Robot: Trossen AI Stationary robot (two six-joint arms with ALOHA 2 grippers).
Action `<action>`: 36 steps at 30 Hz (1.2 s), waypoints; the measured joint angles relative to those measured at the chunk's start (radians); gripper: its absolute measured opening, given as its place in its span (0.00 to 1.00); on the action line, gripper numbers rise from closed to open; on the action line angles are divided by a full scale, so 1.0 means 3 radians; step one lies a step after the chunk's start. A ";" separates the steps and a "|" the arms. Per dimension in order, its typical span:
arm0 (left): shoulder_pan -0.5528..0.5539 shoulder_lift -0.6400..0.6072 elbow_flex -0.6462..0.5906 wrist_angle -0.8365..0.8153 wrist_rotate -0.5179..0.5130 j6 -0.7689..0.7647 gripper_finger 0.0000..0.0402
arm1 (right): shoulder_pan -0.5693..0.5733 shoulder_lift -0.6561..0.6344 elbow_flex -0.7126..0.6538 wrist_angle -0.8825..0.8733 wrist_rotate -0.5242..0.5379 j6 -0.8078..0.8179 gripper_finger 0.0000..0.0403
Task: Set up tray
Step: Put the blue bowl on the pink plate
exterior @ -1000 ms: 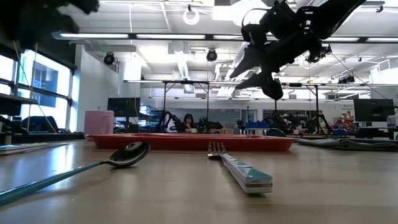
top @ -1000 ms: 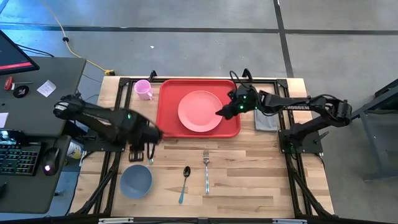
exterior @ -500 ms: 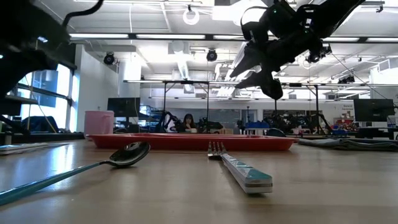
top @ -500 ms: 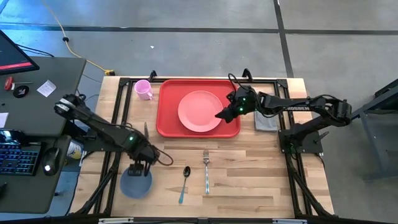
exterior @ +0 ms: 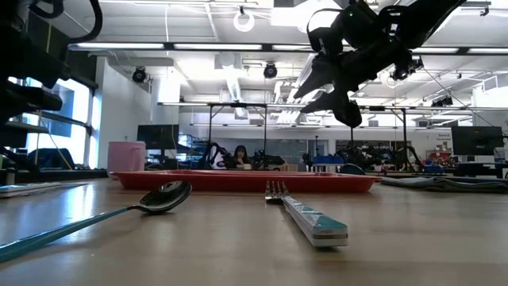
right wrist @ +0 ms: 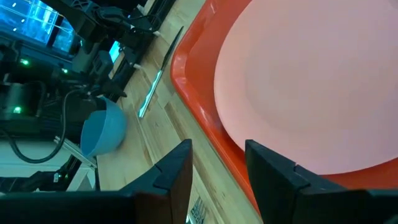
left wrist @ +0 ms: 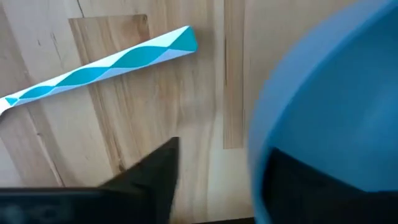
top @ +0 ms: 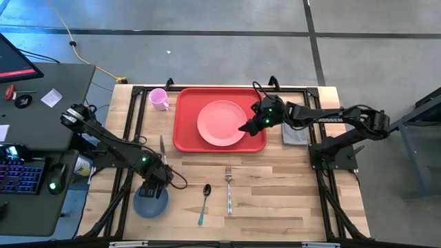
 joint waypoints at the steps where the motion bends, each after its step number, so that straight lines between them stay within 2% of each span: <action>1: 0.0000 0.0000 0.0000 -0.0004 0.0006 0.0000 0.48 | 0.0000 0.0000 0.0000 0.0001 0.0000 0.0000 0.34; 6: 0.0001 0.0000 0.0060 -0.0101 0.0266 -0.0029 0.09 | -0.0001 0.0000 0.0000 0.0003 -0.0101 0.0096 0.34; 7: 0.0001 0.0000 0.0105 -0.0151 0.0289 -0.0053 0.07 | -0.0002 0.0000 0.0000 0.0006 -0.0179 0.0136 0.34; 13: 0.0021 0.0001 0.0626 -0.0498 0.0055 -0.0144 0.11 | 0.0000 -0.0011 0.0000 0.0024 -0.0775 0.0294 0.34; 15: 0.0129 0.0001 0.0861 -0.0593 0.0024 -0.0106 0.08 | 0.0010 -0.0062 0.0000 0.0021 -0.0846 0.0304 0.34; 18: 0.0397 0.0000 0.1208 -0.0614 -0.0086 -0.0054 0.08 | 0.0022 -0.0229 0.0000 0.0026 -0.0840 0.0168 0.34; 21: 0.0802 0.0017 0.1483 -0.0562 -0.0274 -0.0013 0.08 | 0.0022 -0.0454 0.0000 -0.0025 -0.0623 -0.0099 0.34; 25: 0.1537 0.0176 0.1693 -0.0386 -0.0460 -0.0061 0.08 | -0.0013 -0.0803 0.0000 -0.0182 -0.0173 -0.0384 0.34; 30: 0.2420 0.0522 0.1944 -0.0141 -0.0393 -0.0434 0.08 | -0.0063 -0.1181 0.0000 -0.0537 0.0185 -0.0626 0.34; 36: 0.3008 0.1094 0.2381 -0.0121 -0.0385 -0.0671 0.08 | -0.0096 -0.1406 0.0000 -0.1003 0.0352 -0.0789 0.34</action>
